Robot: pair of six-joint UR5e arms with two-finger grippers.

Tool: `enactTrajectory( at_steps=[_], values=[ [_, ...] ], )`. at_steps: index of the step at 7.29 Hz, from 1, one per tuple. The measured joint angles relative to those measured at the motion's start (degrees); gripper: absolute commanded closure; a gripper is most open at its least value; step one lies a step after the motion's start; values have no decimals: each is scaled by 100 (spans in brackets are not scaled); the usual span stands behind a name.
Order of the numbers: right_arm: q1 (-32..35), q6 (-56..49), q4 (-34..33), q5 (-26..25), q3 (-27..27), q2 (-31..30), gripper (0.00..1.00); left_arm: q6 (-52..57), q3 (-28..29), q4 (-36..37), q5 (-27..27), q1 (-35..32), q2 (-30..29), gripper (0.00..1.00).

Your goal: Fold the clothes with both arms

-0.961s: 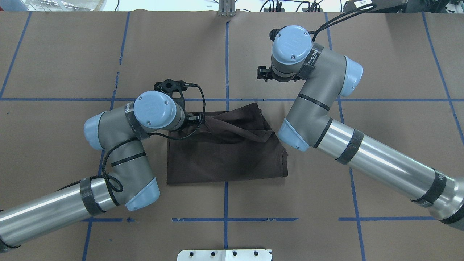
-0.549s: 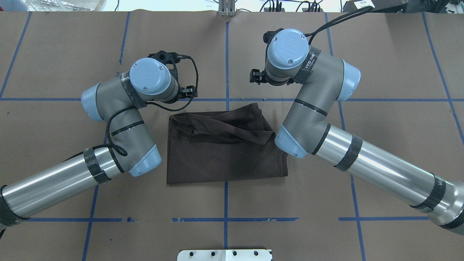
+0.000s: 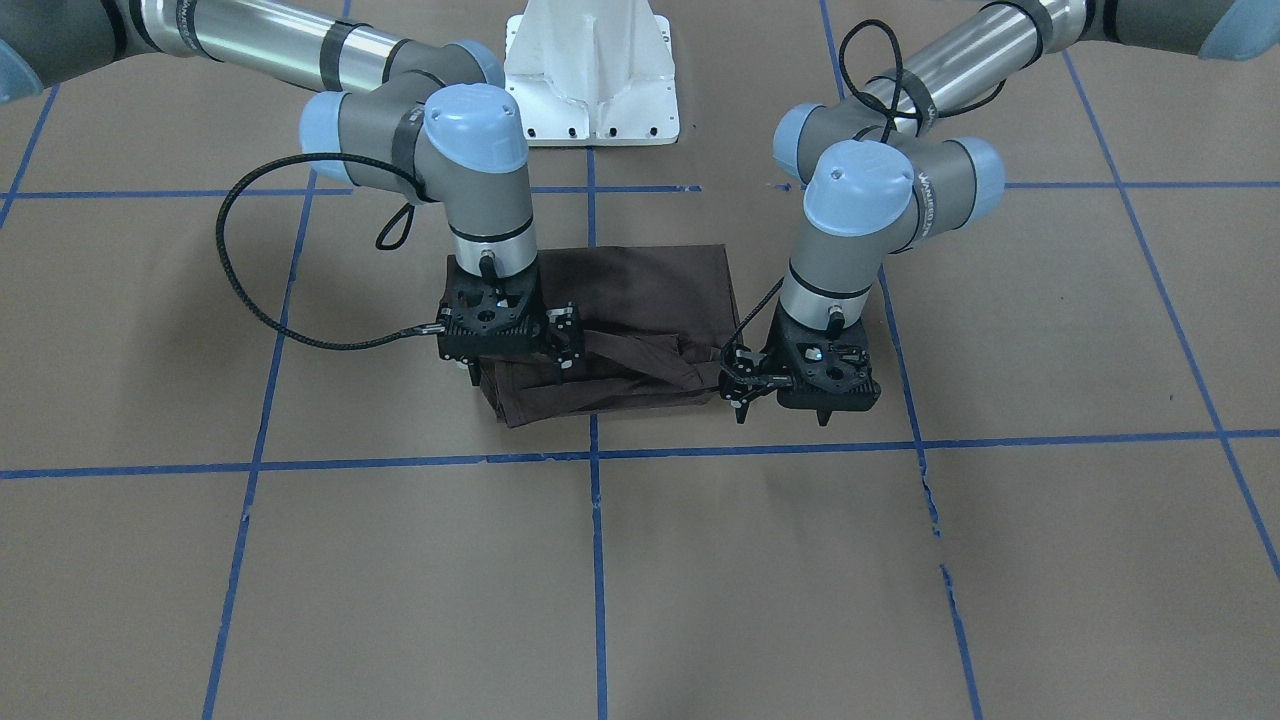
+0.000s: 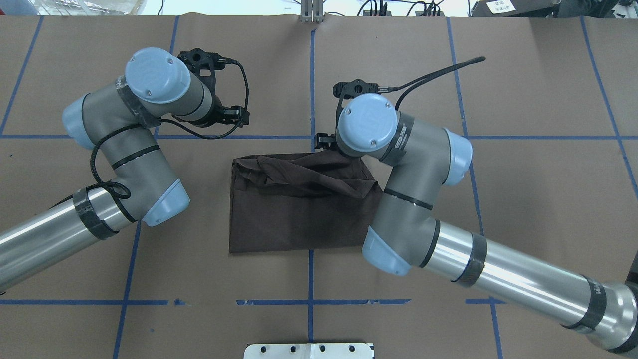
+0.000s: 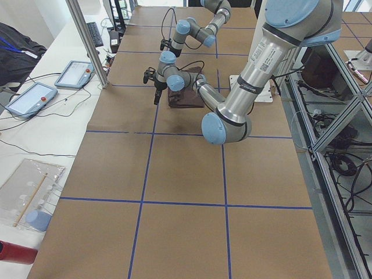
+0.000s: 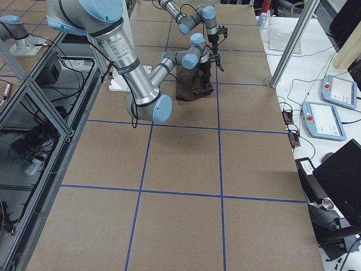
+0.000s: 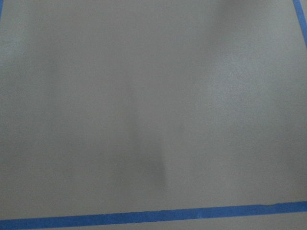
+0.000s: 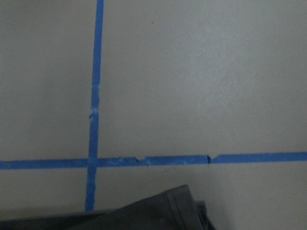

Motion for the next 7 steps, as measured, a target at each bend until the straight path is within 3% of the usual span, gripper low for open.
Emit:
enactTrajectory(
  at_steps=[3, 7],
  values=[
    [-667, 97, -456, -745, 355, -159, 0, -34, -60, -202, -10, -7, 158, 0],
    [-1054, 35, -930, -818, 606, -213, 0, -63, -64, -254, -4, -7, 191, 0]
  ],
)
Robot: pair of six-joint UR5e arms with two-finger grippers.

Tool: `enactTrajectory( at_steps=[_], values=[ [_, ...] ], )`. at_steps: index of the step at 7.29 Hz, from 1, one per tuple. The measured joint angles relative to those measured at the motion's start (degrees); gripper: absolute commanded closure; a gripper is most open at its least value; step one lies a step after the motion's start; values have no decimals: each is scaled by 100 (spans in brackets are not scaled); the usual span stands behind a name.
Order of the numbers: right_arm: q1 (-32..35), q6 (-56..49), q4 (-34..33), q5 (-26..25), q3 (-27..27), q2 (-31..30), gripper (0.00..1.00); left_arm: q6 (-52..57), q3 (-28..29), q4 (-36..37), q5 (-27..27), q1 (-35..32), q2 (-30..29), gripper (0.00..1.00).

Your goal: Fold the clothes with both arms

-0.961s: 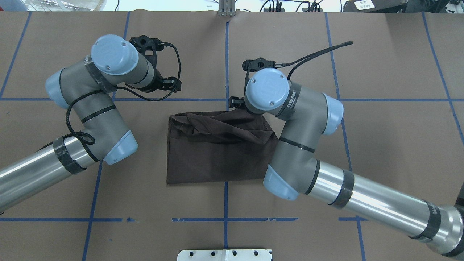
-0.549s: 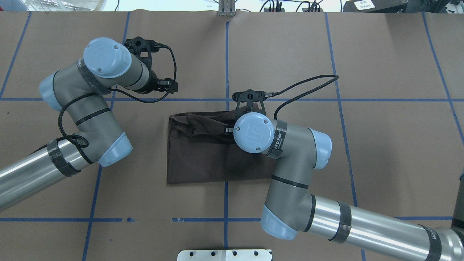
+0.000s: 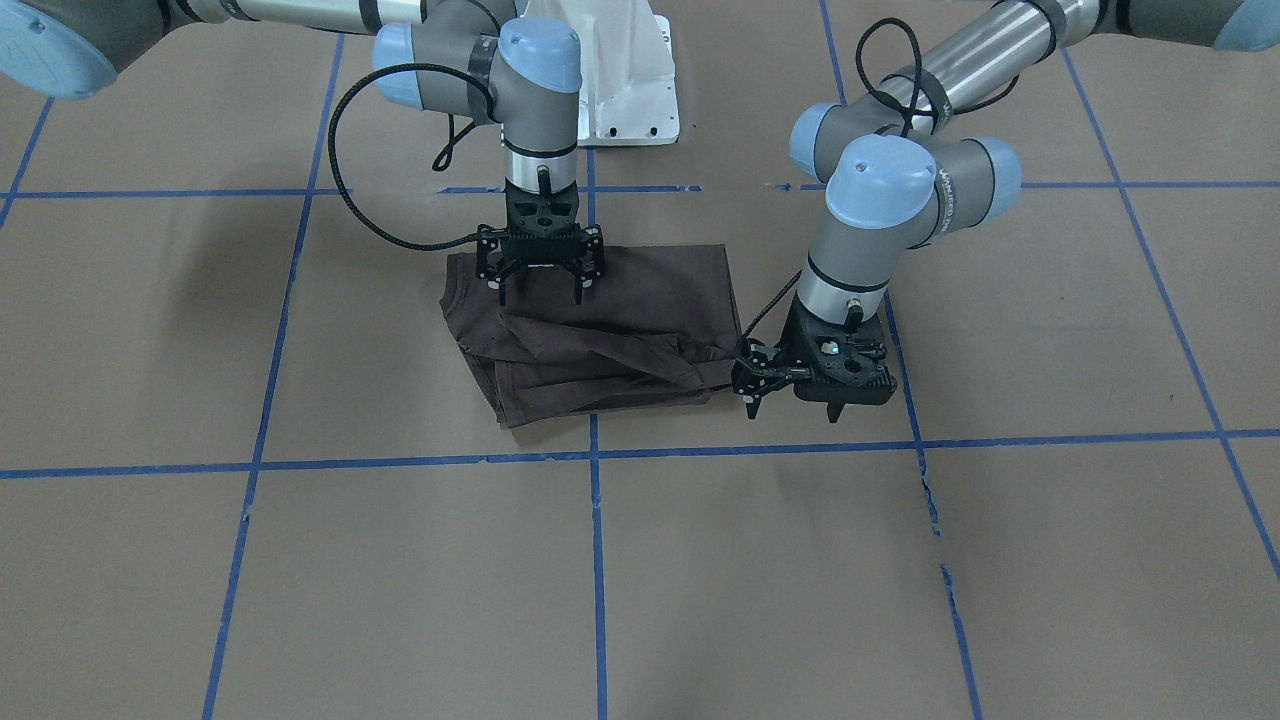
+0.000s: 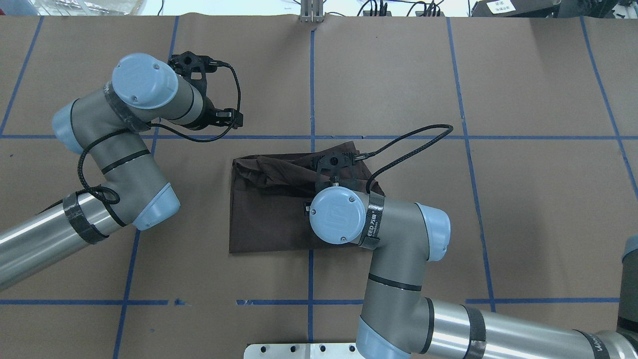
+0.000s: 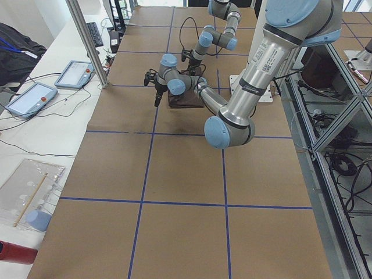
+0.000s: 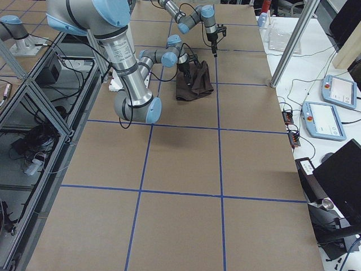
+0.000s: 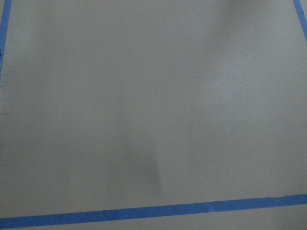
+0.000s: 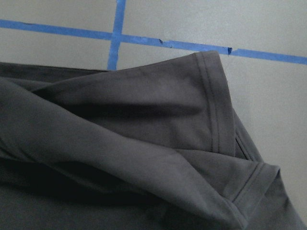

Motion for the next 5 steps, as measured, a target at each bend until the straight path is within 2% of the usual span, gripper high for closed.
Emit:
enactTrajectory(
  at_steps=[5],
  values=[
    [149, -394, -24, 7, -225, -19, 0, 9, -8, -9, 0, 3, 45, 0]
  ],
)
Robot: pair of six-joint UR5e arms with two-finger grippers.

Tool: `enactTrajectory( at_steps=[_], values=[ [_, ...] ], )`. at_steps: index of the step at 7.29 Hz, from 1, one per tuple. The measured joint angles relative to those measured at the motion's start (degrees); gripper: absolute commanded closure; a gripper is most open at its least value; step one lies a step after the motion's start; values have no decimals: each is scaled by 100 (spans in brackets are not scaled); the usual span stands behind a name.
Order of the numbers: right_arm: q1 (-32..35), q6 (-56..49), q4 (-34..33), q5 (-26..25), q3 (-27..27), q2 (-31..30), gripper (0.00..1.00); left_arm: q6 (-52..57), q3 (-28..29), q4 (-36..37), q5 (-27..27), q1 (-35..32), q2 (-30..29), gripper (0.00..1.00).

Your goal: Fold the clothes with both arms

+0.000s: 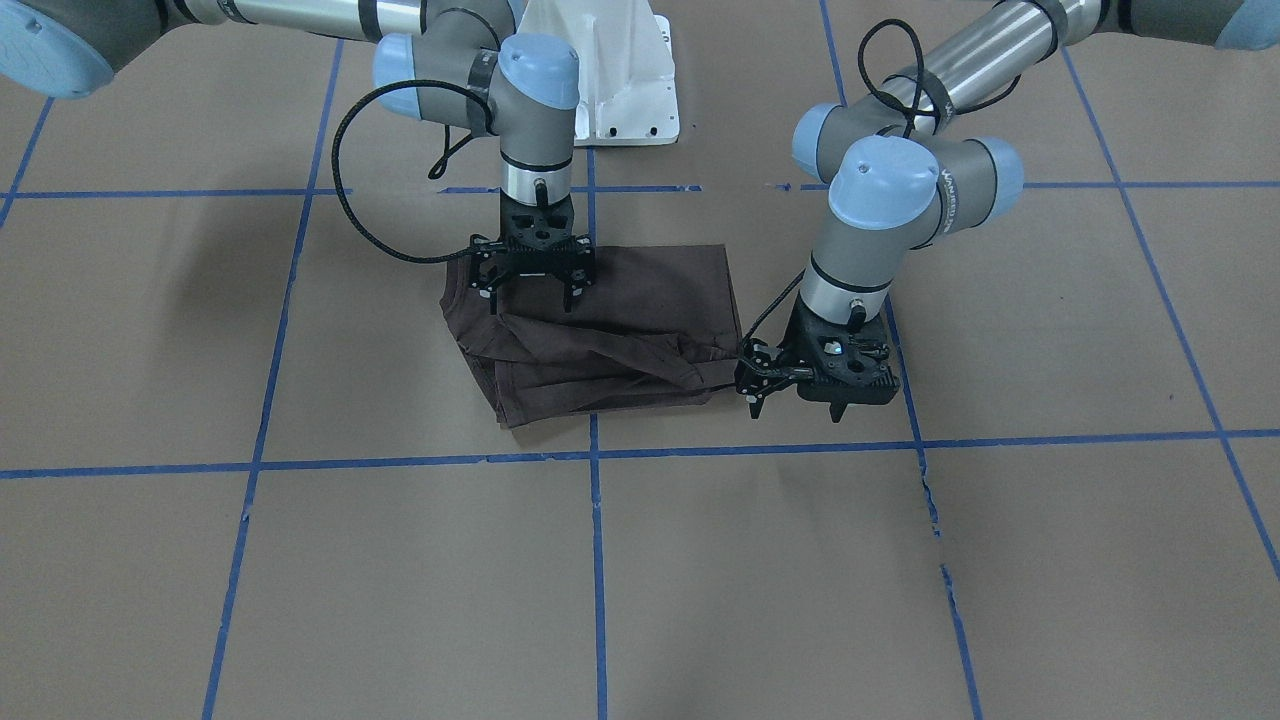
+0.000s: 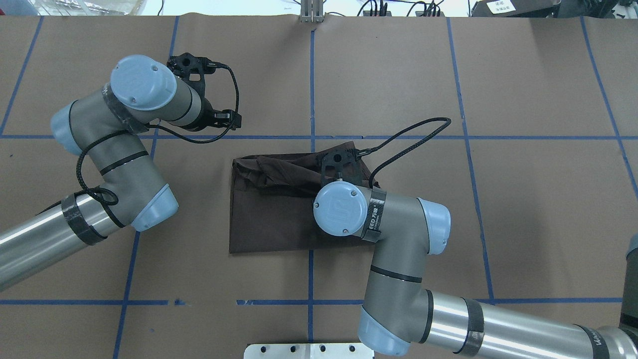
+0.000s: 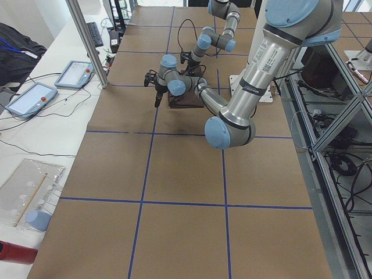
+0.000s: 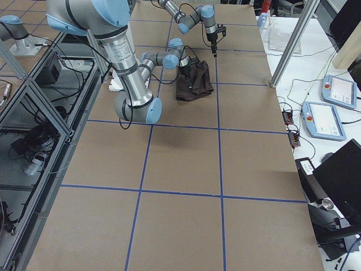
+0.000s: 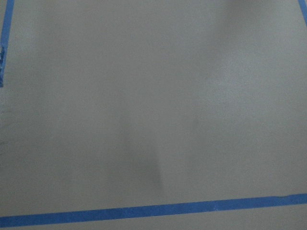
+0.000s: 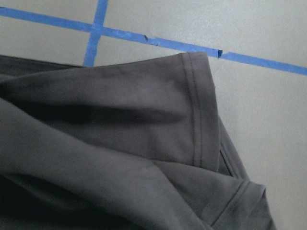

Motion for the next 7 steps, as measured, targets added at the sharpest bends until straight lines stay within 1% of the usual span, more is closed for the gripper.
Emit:
enactTrajectory(
  at_steps=[2, 4, 5, 7],
  values=[
    [231, -333, 10, 5, -145, 3, 0, 1, 0, 0, 0, -1, 7, 0],
    [686, -660, 61, 39, -347, 39, 0, -1, -3, 5, 0, -3, 8, 0],
    [948, -783, 129, 98, -547, 104, 0, -2, -9, 7, 2, -3, 8, 0],
    [1331, -830, 692, 385, -1101, 273, 0, -7, -69, 10, 2, -3, 28, 0]
  ],
)
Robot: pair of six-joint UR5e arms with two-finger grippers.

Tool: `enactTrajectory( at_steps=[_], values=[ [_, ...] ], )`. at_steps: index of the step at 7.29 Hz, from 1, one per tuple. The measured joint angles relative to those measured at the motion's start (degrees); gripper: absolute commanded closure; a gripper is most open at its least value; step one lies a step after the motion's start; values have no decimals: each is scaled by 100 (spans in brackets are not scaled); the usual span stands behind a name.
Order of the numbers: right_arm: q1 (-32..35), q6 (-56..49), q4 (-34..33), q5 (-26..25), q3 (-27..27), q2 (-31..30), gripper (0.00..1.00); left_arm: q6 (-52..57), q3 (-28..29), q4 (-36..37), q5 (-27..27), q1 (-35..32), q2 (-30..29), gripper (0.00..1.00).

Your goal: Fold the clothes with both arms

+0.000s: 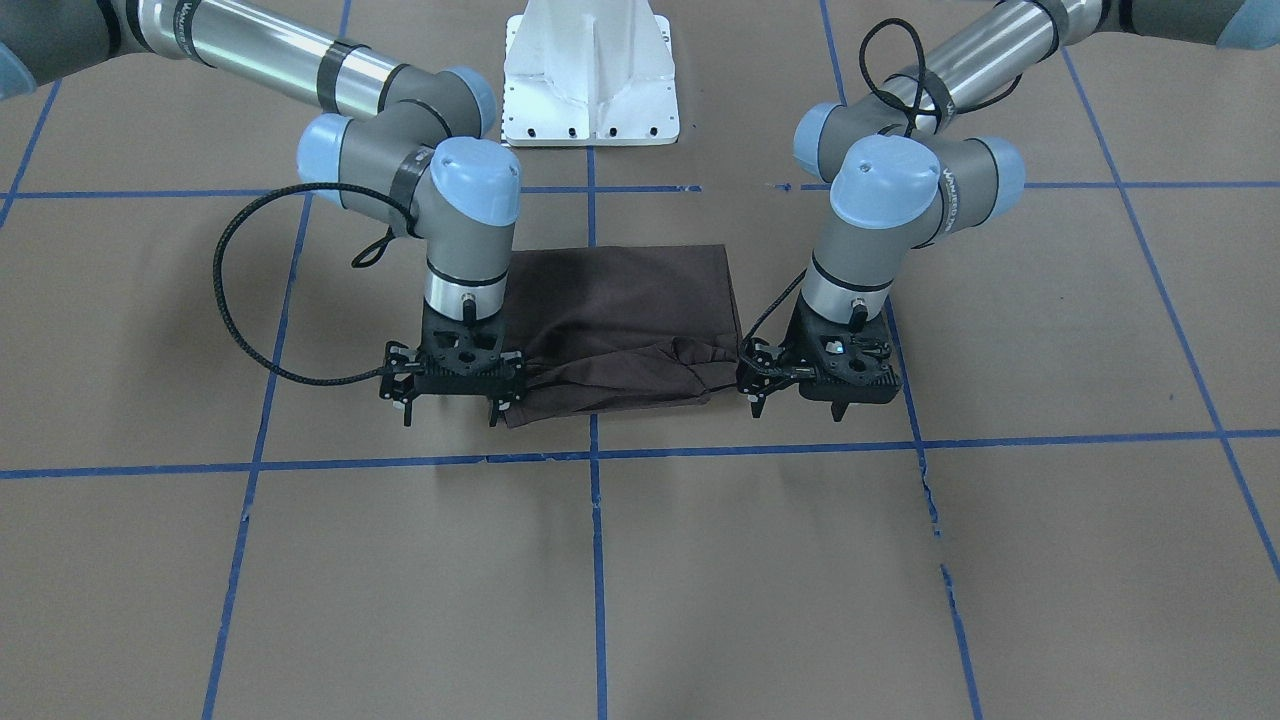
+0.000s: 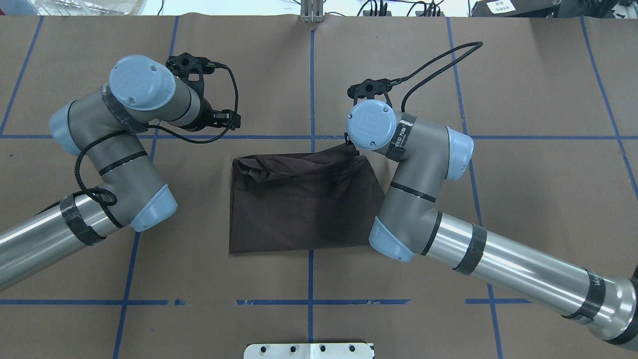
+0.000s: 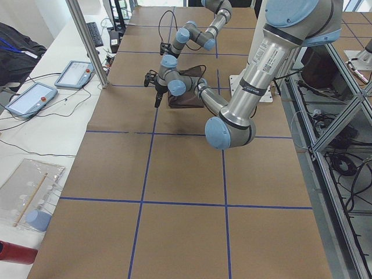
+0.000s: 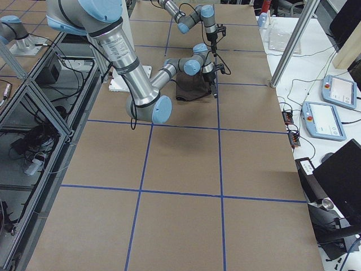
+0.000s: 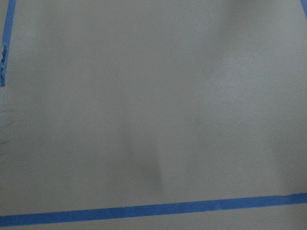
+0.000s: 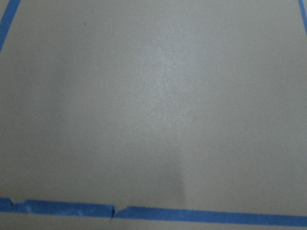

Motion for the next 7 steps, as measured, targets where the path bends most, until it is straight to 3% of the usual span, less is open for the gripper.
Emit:
enactTrajectory(
  at_steps=[3, 4, 5, 6, 7],
  values=[
    [330, 27, 421, 822, -101, 159, 0, -258, -230, -2, -27, 142, 0, 4],
    [373, 27, 435, 908, -58, 165, 0, -619, -272, -20, -24, 291, -38, 23],
    [390, 27, 439, 940, -36, 160, 0, -1016, -270, -120, -11, 436, -66, 26],
    [394, 27, 440, 950, -28, 152, 0, -1410, -258, -284, 7, 588, -57, 15],
    [397, 27, 443, 953, -26, 145, 0, -1637, -270, -375, 23, 692, -32, 12]
  ],
)
